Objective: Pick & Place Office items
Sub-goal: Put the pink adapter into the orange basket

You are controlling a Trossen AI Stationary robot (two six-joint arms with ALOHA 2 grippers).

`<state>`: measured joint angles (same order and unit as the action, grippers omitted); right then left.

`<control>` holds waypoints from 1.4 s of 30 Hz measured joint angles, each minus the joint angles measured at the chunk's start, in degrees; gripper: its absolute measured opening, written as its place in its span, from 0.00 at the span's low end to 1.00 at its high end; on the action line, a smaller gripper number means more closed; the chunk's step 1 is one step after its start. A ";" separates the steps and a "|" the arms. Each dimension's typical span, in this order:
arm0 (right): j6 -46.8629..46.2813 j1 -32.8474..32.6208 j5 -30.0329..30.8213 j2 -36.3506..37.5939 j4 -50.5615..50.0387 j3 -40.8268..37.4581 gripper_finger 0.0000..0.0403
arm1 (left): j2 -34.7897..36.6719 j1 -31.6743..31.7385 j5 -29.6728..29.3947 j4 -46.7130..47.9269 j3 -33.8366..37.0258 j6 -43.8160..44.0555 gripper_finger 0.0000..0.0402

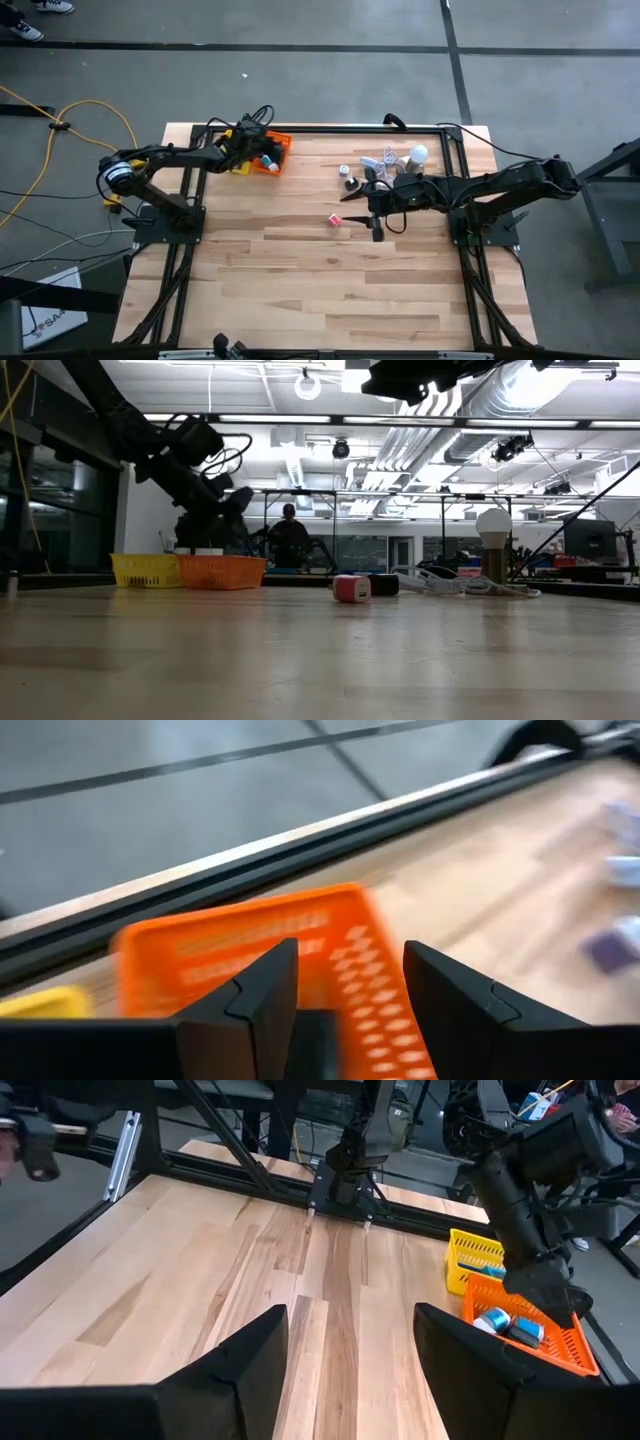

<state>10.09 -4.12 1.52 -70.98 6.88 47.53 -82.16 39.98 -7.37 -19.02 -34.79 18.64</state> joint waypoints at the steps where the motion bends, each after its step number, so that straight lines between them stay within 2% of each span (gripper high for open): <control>1: 0.00 -0.02 0.00 0.00 -0.12 0.00 0.51 | 0.20 -0.44 1.04 -0.35 -0.02 -0.59 0.44; 9: -0.19 -0.02 0.02 -0.55 -1.74 0.00 0.51 | 1.67 -6.51 2.09 -3.62 -0.02 -7.77 0.44; 19: -7.21 0.05 2.92 -1.48 -4.68 -0.07 0.51 | 1.71 -15.57 2.05 -9.00 -0.02 -14.55 0.44; 23: -5.01 0.00 2.88 -3.16 -7.95 -0.01 0.51 | 1.71 -20.15 2.06 -8.95 -0.02 -15.86 0.44; 29: -5.70 0.00 3.39 -8.62 -7.13 -0.03 0.51 | 1.71 -27.29 2.04 -8.94 -0.02 -18.69 0.44; 35: -8.68 -0.08 11.66 -12.62 -7.00 -0.03 0.51 | 1.71 -32.58 1.07 -8.93 -0.02 -19.37 0.44; 42: -20.76 -0.80 17.95 -13.99 -6.66 -0.04 0.51 | 1.71 -35.30 1.07 -8.76 -0.02 -19.37 0.44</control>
<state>-10.67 -4.92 19.47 -84.97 0.22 47.48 -80.44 4.68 -6.31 -27.77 -34.81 -0.73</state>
